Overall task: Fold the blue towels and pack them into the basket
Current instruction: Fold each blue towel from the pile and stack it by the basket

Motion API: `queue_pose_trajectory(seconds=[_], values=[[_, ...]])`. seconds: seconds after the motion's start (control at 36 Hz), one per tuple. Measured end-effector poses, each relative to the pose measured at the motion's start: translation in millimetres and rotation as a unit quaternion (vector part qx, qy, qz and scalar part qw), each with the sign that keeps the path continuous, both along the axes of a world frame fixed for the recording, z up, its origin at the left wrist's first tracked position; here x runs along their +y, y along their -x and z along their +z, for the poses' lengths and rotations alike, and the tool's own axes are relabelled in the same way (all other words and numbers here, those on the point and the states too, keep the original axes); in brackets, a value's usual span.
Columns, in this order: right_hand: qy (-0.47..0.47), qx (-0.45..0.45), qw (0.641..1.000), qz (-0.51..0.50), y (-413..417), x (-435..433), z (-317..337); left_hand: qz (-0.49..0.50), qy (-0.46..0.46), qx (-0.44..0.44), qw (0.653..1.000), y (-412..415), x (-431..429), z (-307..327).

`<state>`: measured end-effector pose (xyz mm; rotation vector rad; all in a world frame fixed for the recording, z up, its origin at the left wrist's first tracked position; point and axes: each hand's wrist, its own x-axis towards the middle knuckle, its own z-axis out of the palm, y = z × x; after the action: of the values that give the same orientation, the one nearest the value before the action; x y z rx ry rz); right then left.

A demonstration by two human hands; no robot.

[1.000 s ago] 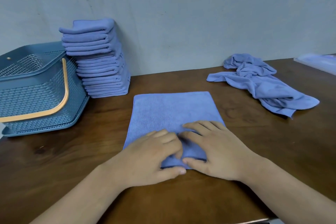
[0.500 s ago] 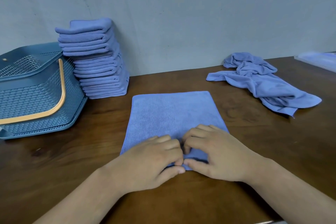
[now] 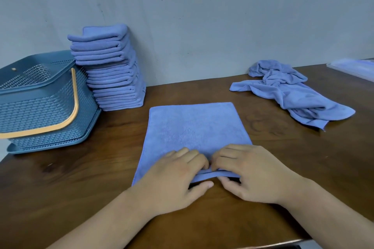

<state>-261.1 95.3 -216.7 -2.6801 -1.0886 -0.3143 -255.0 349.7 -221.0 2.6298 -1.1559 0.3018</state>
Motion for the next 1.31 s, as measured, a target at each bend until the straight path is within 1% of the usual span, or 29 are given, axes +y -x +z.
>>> queue_pose_trajectory(seconds=[0.08, 0.17, 0.22, 0.28, 0.36, 0.42, 0.61, 0.75, 0.83, 0.92, 0.97, 1.03, 1.06, 1.14, 1.19, 1.22, 1.28, 1.31], values=[[-0.026, 0.007, 0.999, -0.028, 4.4, -18.0, -3.0, 0.019, -0.013, -0.045, 0.999, 3.1, 7.9, -5.8], [-0.043, 0.019, 0.997, -0.064, 9.1, -38.7, -5.3, 0.046, -0.011, -0.048, 0.998, 7.1, 30.9, -5.7], [-0.058, 0.032, 0.994, -0.087, 13.1, -50.4, -7.5, 0.06, -0.003, -0.021, 0.998, 8.5, 53.7, -5.4], [-0.098, 0.055, 0.987, -0.114, 16.9, -58.6, -8.9, 0.077, 0.009, 0.008, 0.997, 10.4, 77.4, -5.5], [-0.222, 0.128, 0.955, -0.148, 20.4, -62.4, -6.6, 0.107, 0.045, 0.049, 0.992, 14.2, 103.0, -4.5], [-0.272, 0.169, 0.934, -0.159, 21.3, -60.8, -2.3, 0.125, 0.09, 0.081, 0.985, 17.6, 109.9, -2.1], [-0.36, 0.229, 0.891, -0.157, 26.3, -57.8, 7.8, 0.172, 0.205, 0.163, 0.95, 25.1, 108.3, 6.8], [-0.389, 0.26, 0.871, -0.148, 27.9, -57.6, 11.6, 0.181, 0.233, 0.201, 0.934, 30.2, 102.6, 15.0], [-0.399, 0.267, 0.866, -0.141, 27.6, -55.3, 15.4, 0.179, 0.246, 0.203, 0.931, 29.5, 99.8, 21.2], [-0.428, 0.262, 0.854, -0.14, 18.8, -54.6, 21.8, 0.167, 0.292, 0.216, 0.917, 19.3, 99.4, 29.6], [-0.453, 0.261, 0.842, -0.132, 5.9, -54.4, 27.5, 0.158, 0.345, 0.23, 0.896, 7.0, 96.9, 36.1], [-0.476, 0.272, 0.826, -0.133, -14.9, -54.8, 30.8, 0.161, 0.419, 0.271, 0.852, -9.7, 90.6, 43.2], [-0.491, 0.281, 0.812, -0.141, -27.1, -53.9, 32.2, 0.165, 0.446, 0.287, 0.832, -18.9, 87.4, 47.5], [-0.545, 0.319, 0.756, -0.171, -64.4, -46.2, 39.4, 0.187, 0.496, 0.317, 0.786, -58.6, 77.2, 54.0], [-0.564, 0.334, 0.723, -0.218, -89.5, -39.3, 46.2, 0.22, 0.525, 0.349, 0.744, -87.3, 67.8, 55.9], [-0.565, 0.339, 0.713, -0.24, -104.0, -35.9, 45.9, 0.239, 0.533, 0.36, 0.727, -100.8, 64.6, 55.1], [-0.544, 0.347, 0.712, -0.277, -129.3, -33.5, 38.2, 0.282, 0.522, 0.369, 0.715, -124.8, 62.2, 46.9], [-0.524, 0.346, 0.721, -0.294, -138.7, -33.7, 31.0, 0.3, 0.509, 0.372, 0.716, -132.6, 62.4, 40.1]])
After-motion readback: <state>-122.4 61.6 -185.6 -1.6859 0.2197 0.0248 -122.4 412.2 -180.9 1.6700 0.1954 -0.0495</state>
